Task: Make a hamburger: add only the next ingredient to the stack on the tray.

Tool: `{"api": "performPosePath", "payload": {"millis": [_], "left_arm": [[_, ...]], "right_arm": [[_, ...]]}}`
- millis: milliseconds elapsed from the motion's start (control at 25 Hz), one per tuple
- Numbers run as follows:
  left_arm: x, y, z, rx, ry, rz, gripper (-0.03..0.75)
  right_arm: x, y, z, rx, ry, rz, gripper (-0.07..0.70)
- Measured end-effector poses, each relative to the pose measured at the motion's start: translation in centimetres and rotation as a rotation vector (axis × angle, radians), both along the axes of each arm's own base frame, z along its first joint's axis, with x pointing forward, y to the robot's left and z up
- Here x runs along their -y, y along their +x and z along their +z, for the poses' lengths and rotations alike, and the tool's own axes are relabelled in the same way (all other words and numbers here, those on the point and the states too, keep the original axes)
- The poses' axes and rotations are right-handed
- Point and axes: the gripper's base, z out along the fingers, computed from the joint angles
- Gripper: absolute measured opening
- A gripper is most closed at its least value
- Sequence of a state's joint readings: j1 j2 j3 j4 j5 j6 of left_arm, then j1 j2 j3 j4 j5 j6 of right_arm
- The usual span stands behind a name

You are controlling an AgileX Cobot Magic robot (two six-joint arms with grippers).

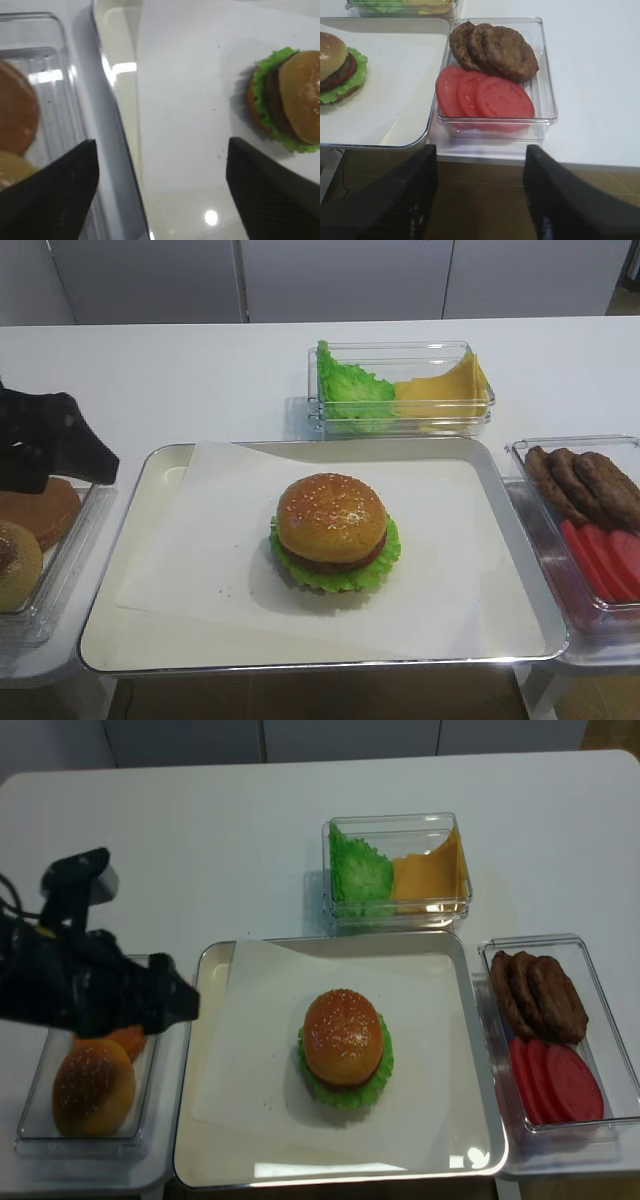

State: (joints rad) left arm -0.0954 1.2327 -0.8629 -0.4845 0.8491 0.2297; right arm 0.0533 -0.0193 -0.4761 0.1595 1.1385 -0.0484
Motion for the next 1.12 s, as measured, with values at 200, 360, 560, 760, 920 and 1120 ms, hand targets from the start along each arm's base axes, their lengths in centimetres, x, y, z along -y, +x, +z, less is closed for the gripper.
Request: {"api": "performPosePath", "payload": {"millis": [200, 360, 560, 760, 920, 1120], "left_arm": [[-1.8, -2.5, 1.6, 0.001, 0.154, 0.076, 0.585], [-3.1, -4.6, 2.9, 0.02, 0.255, 0.139, 0.585], [-3.8, -7.5, 4.4, 0.05, 0.291, 0.165, 0.583], [-4.1, -11.0, 4.8, 0.076, 0.287, 0.167, 0.559], [-4.4, -14.5, 3.7, 0.068, 0.281, 0.178, 0.543], [-5.1, -18.8, 3.4, 0.208, 0.276, 0.215, 0.538]], "right_arm": [[0.0, 0.0, 0.0, 0.0, 0.0, 0.0, 0.431], [0.0, 0.0, 0.0, 0.0, 0.0, 0.0, 0.431], [0.0, 0.0, 0.0, 0.0, 0.0, 0.0, 0.431], [0.0, 0.0, 0.0, 0.0, 0.0, 0.0, 0.431], [0.0, 0.0, 0.0, 0.0, 0.0, 0.0, 0.432], [0.0, 0.0, 0.0, 0.0, 0.0, 0.0, 0.431]]}}
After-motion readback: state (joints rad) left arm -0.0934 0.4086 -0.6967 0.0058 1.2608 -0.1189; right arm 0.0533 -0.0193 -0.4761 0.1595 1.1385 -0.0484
